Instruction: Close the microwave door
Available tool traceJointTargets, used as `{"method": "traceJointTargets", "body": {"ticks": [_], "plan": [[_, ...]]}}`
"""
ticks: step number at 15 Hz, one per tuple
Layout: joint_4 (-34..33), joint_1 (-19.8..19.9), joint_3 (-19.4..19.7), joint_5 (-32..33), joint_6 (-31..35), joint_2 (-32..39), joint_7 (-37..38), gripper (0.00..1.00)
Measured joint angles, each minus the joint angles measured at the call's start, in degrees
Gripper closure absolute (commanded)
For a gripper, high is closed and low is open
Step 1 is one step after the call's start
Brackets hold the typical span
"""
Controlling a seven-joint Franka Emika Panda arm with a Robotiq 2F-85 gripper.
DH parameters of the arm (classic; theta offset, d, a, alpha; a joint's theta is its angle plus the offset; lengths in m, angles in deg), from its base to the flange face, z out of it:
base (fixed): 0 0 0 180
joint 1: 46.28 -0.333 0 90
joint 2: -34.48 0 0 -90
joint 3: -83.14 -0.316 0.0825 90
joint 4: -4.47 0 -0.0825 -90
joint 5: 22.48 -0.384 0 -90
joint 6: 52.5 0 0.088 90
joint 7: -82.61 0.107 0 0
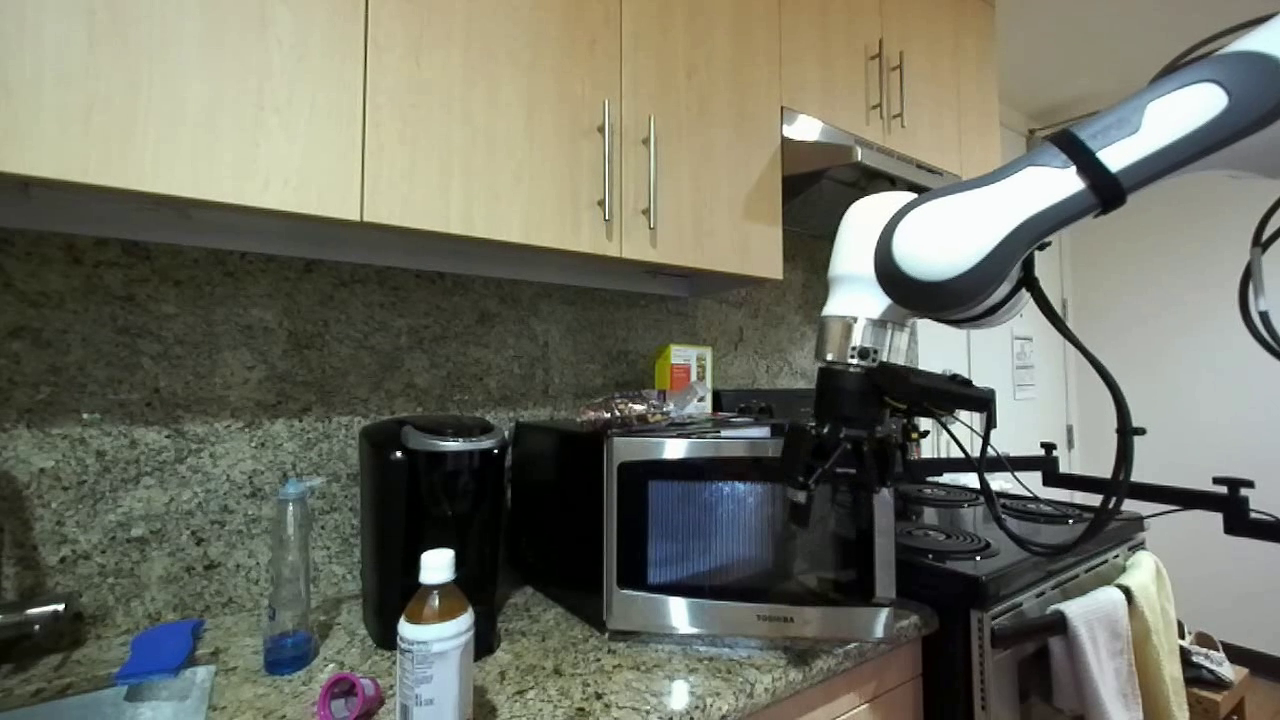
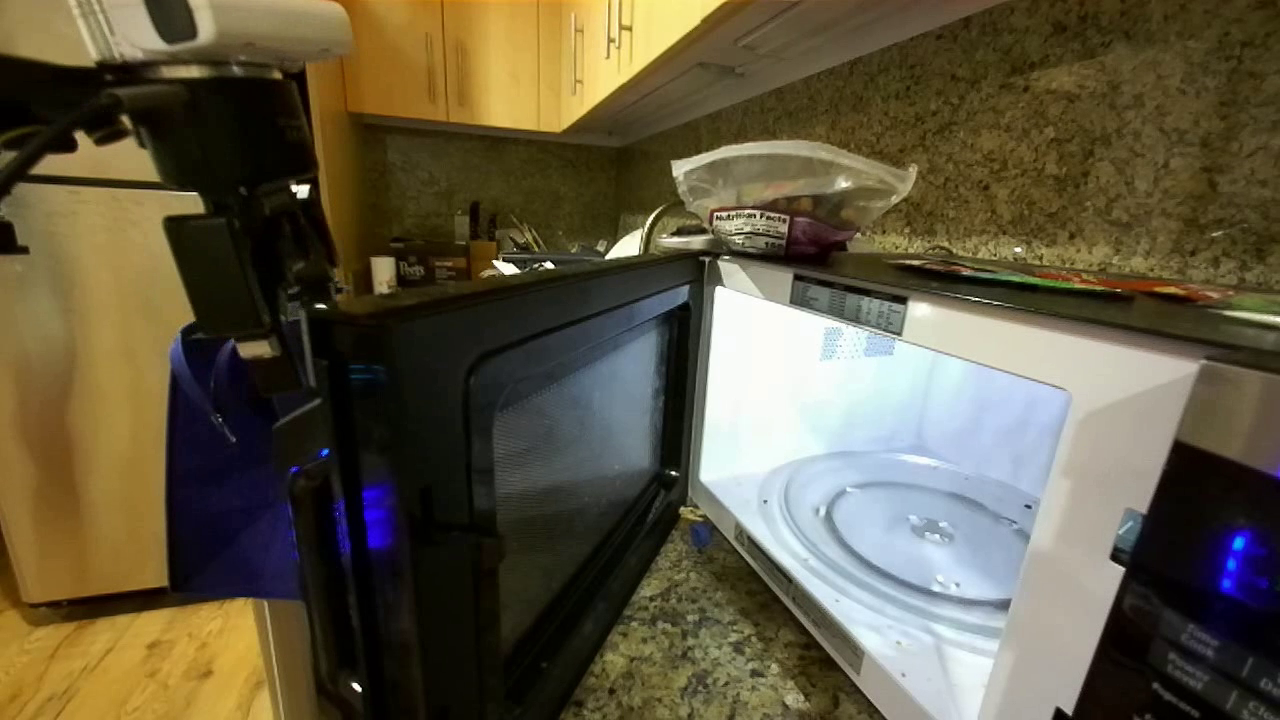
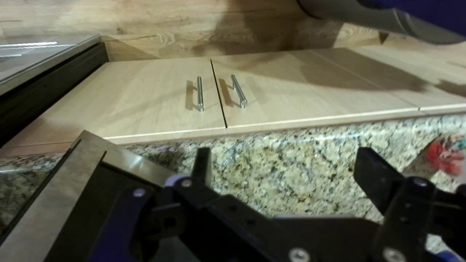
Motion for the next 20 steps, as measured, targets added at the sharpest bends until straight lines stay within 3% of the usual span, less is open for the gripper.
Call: {"method": "traceJointTargets", "body": {"ticks": [4,8,16,20], "plan": [[0.8,4.6,-1.3,3.1,8.7,0.3,7.4,0.00],[2.9,11.2,-6.1,10.9,17.6,1.0,18.5,0.00],[4.5,29.3,-20.0,39.8,26.4,1.5,51.2,0.00],[4.4,36.2,-26.1,53.8,28.0,1.5,66.3,0.00]]}}
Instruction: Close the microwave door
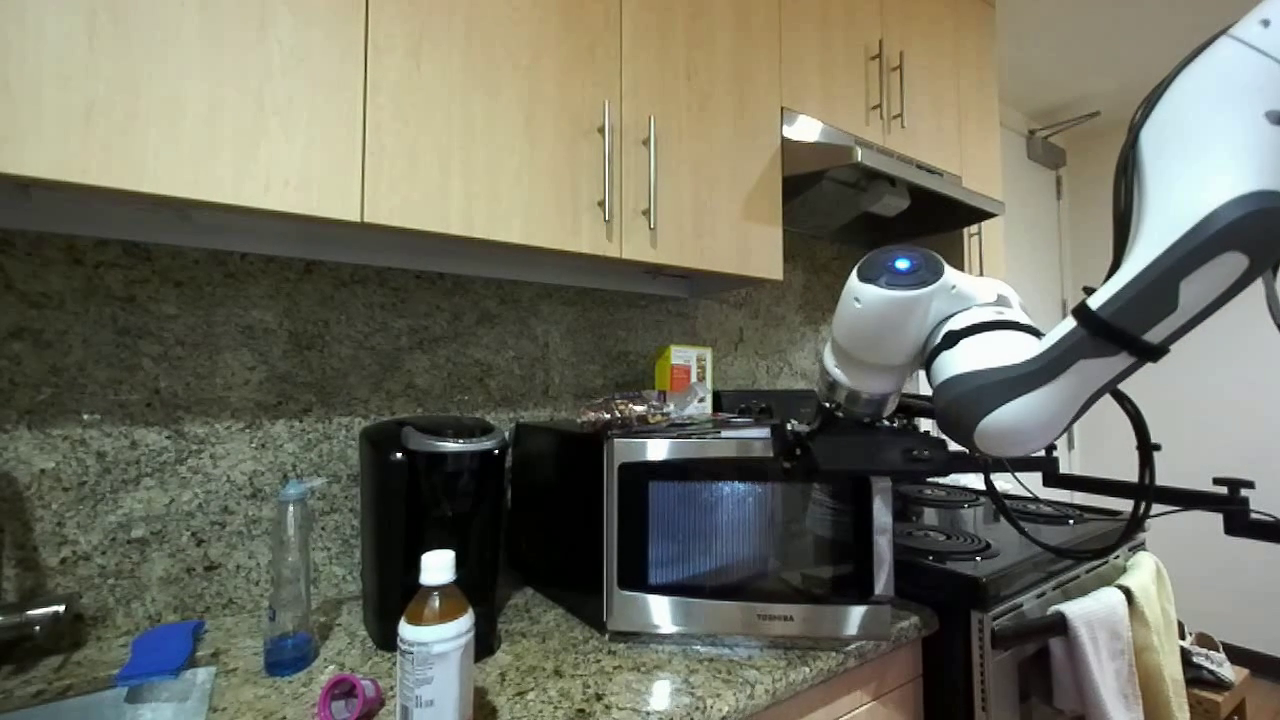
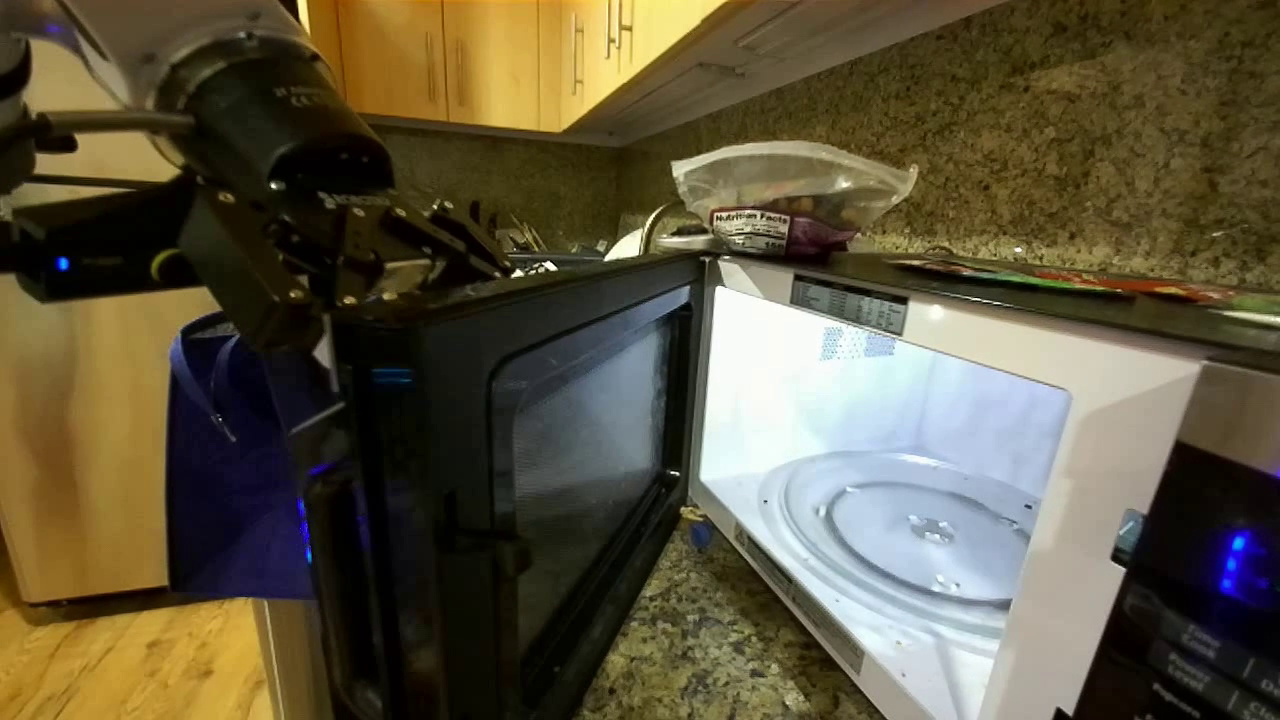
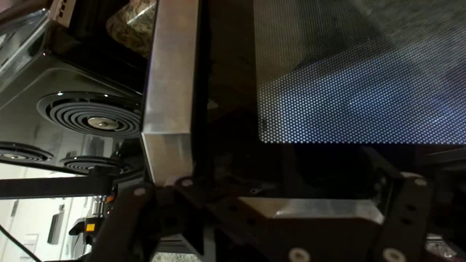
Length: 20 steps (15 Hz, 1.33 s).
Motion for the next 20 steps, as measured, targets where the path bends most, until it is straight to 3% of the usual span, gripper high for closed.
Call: {"method": "traceJointTargets", "body": {"ticks": [3,7,12,15,20], "plan": [[-0.3,4.2,-3.6,5.1,1.5,0.2,5.3,0.00],[-1.5,6.5,-4.3,7.3,6.6,2.3,5.3,0.00],[-9.7,6.4,-2.3,5.4,9.1,13.8,-2.5,0.00],[-15.9,5.3,-0.2,-0.9,9.1,20.9,-11.1,0.00],[-18.0,4.5,0.3,-1.3,9.1,23.6,-12.2,0.00]]}}
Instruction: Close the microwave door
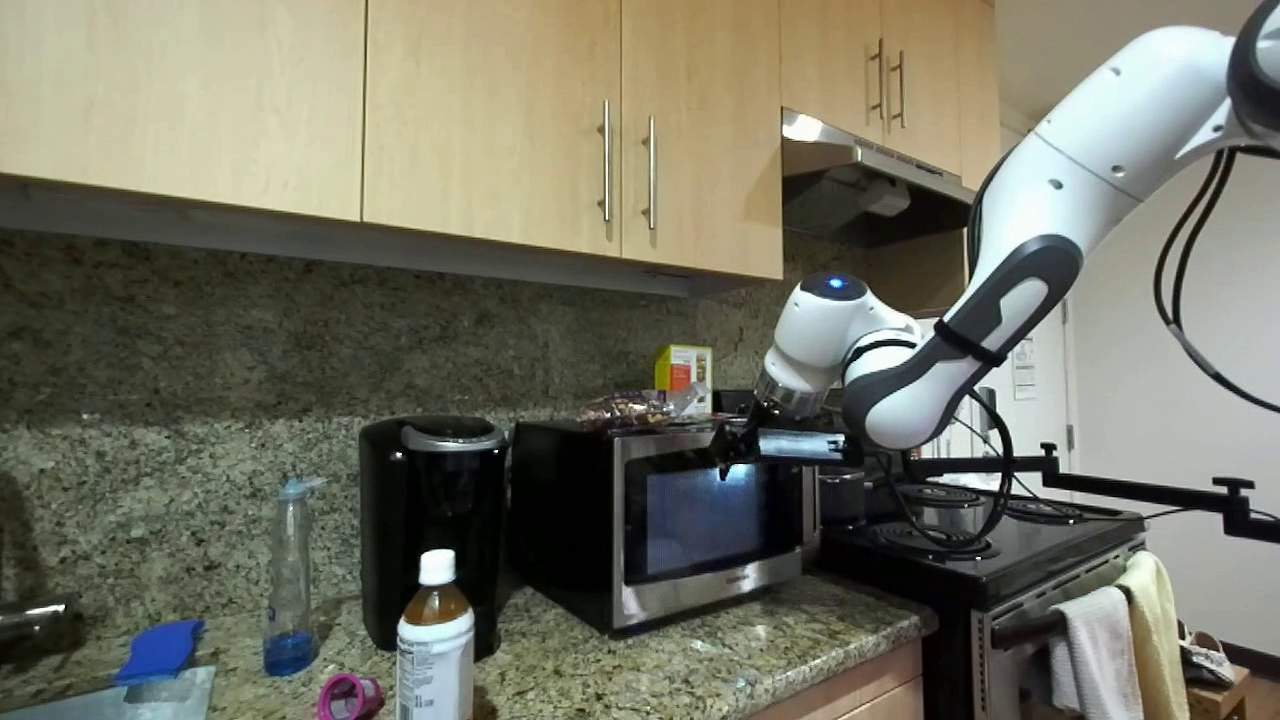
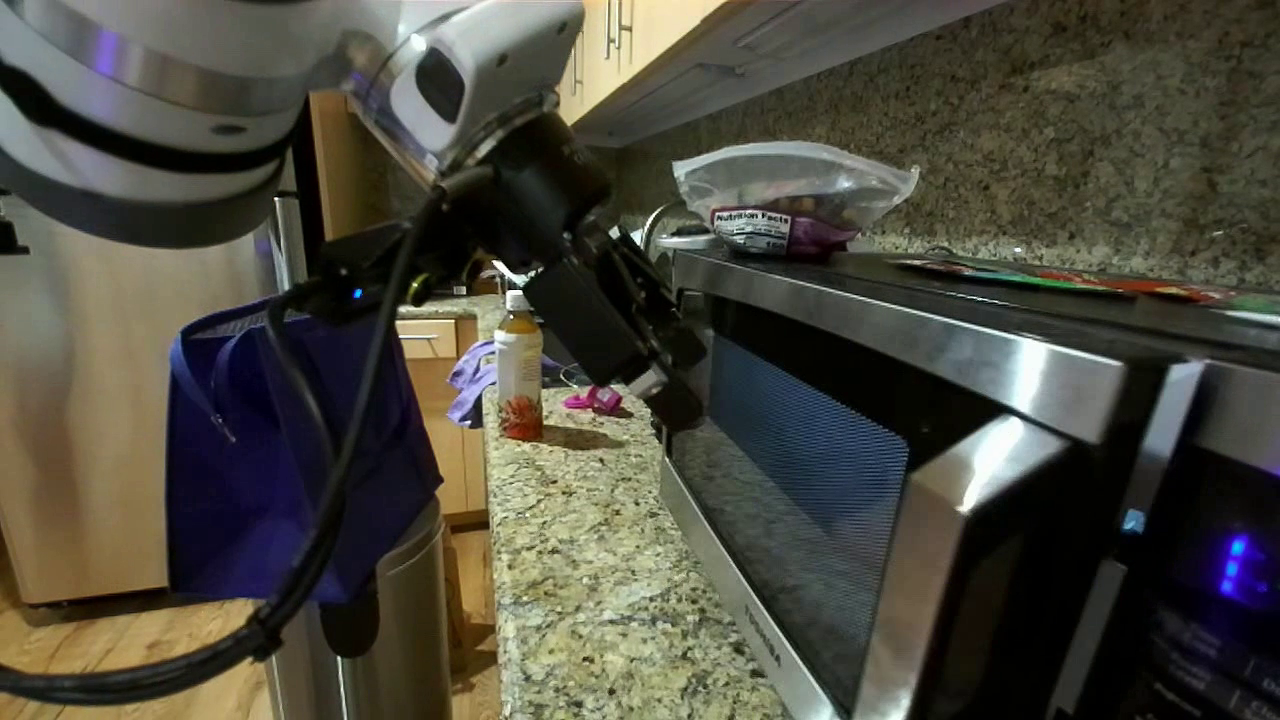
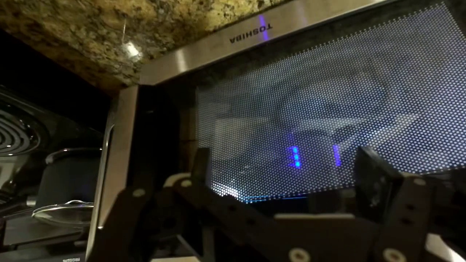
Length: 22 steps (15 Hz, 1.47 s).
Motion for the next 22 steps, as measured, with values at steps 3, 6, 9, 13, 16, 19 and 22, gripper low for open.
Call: {"method": "traceJointTargets", "body": {"ticks": [3,6,9,13,16,19,22], "plan": [[0.0,0.0,0.0,0.0,0.0,0.0,0.0,0.00],[0.0,-0.1,0.0,0.0,0.0,0.0,-0.1,0.00],[0.0,-0.1,0.0,0.1,0.0,0.0,-0.1,0.00],[-2.5,0.6,0.0,7.9,0.0,0.2,4.5,0.00],[-6.6,1.3,-0.3,19.1,-0.5,1.9,12.1,0.00],[-9.5,1.1,-0.6,25.1,-1.9,4.5,15.9,0.00],[-12.2,0.9,-0.8,26.3,-2.4,7.9,16.6,0.00]]}}
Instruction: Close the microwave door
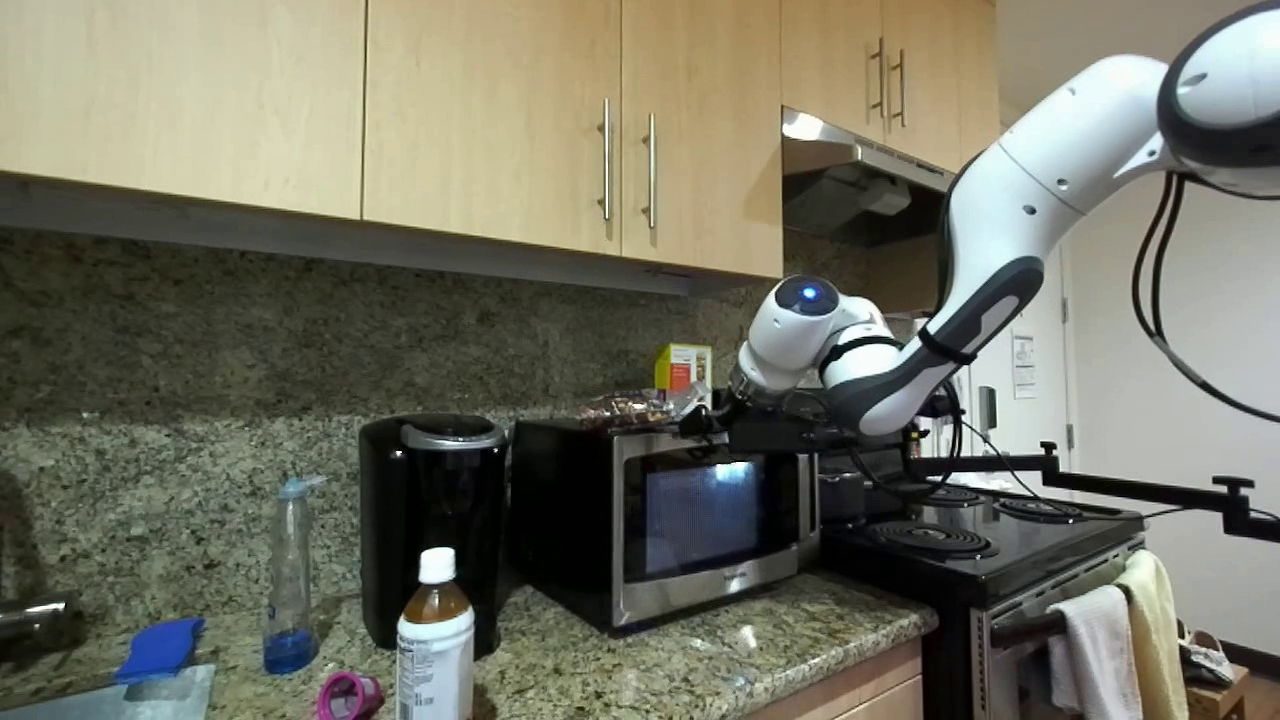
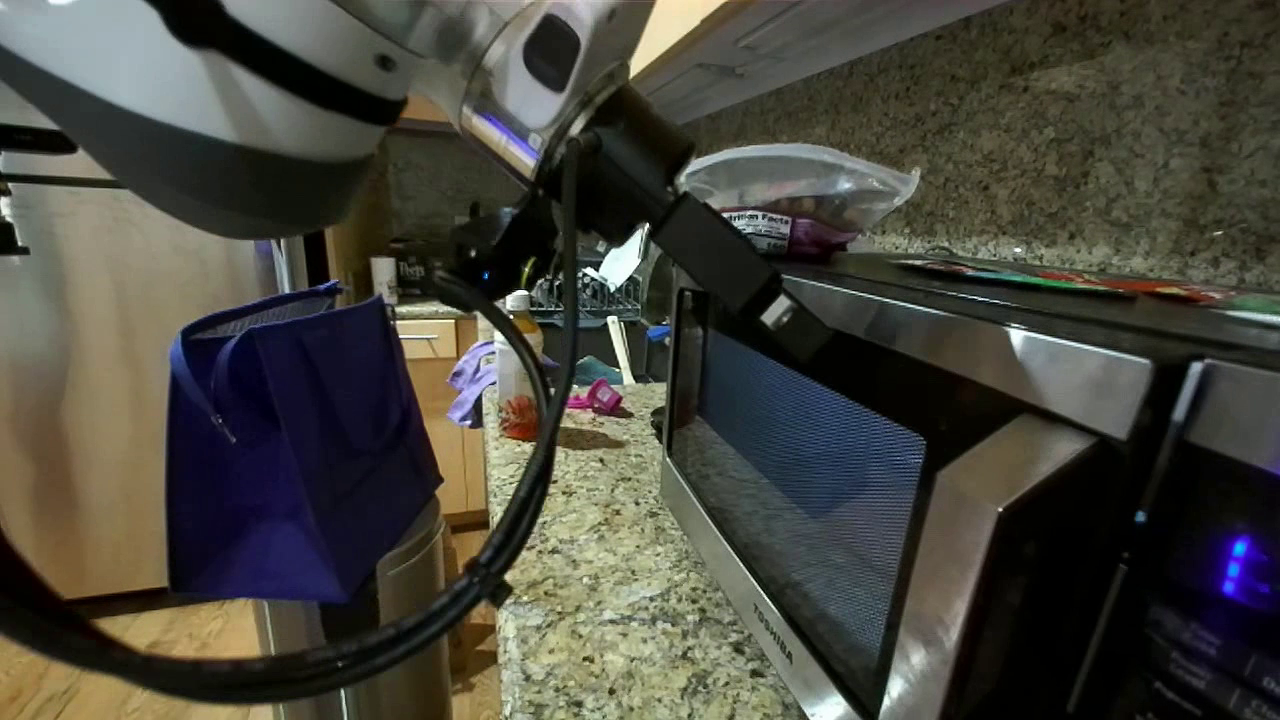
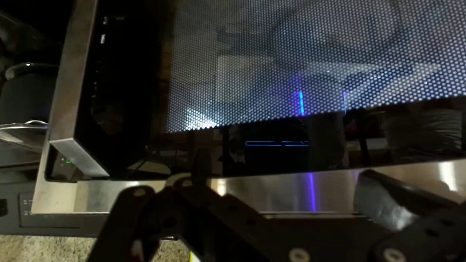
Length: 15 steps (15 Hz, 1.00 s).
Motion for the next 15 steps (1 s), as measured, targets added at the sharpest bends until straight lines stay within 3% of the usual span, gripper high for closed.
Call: {"method": "traceJointTargets", "body": {"ticks": [5,8,15], "plan": [[-0.6,0.0,0.1,0.0,0.2,0.8,0.0,0.00],[-0.7,0.0,0.1,2.4,0.2,0.8,3.8,0.00],[-1.6,0.0,0.1,26.6,0.2,1.6,28.9,0.00]]}}
